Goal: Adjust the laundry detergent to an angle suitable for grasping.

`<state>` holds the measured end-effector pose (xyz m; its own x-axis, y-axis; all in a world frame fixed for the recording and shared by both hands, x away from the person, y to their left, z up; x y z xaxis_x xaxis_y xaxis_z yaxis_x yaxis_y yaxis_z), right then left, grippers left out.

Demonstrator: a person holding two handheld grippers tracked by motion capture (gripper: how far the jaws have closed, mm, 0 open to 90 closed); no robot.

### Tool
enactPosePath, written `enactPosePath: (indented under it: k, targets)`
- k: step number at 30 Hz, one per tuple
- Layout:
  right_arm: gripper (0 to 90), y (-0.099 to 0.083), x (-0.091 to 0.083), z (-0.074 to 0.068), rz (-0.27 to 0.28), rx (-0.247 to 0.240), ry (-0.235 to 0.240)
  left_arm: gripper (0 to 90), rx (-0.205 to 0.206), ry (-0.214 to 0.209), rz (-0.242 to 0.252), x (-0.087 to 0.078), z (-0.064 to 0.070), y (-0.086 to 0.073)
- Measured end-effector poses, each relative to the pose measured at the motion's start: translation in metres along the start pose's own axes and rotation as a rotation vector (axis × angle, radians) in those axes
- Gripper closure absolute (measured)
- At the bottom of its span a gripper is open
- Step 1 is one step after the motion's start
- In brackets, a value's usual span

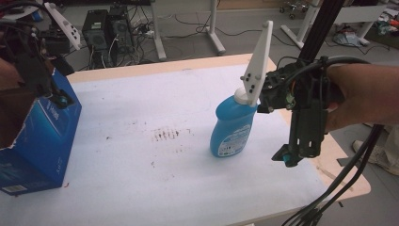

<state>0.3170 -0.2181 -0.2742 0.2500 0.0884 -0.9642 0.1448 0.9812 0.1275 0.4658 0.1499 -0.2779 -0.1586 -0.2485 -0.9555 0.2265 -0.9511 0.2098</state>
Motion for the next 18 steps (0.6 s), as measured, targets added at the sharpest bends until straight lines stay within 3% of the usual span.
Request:
enactPosePath:
  k: [10,13,16,18]
  targets:
    - [2.0,-0.0014,-0.0047,-0.0015,0.013,-0.006,-0.008,2.0,-0.011,0.031,0.048,-0.0034,0.0028,-0.0048]
    - [2.0,-0.0035,-0.0033,-0.0026,0.019,-0.008,-0.008,2.0,-0.017,0.045,0.083,-0.0032,0.0028,-0.0064]
    - [2.0,-0.0056,-0.0039,-0.0042,0.022,-0.009,-0.008,2.0,-0.024,0.067,0.169,-0.0036,0.0036,-0.0069]
    - [2.0,-0.0072,-0.0051,-0.0055,0.031,-0.006,-0.012,2.0,-0.038,0.096,0.26,-0.0028,0.0027,-0.0073]
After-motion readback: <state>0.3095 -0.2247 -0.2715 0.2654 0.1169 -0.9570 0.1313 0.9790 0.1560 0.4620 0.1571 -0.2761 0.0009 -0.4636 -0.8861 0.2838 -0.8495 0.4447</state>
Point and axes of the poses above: each handheld gripper's, and its own axes: x roughly forward along the jaws, y roughly out of its top, z roughly to its right, the point moved 3 cm from there along x, roughly forward along the jaws, and after that the axes turned 14 degrees about -y, right-handed, at the moved point
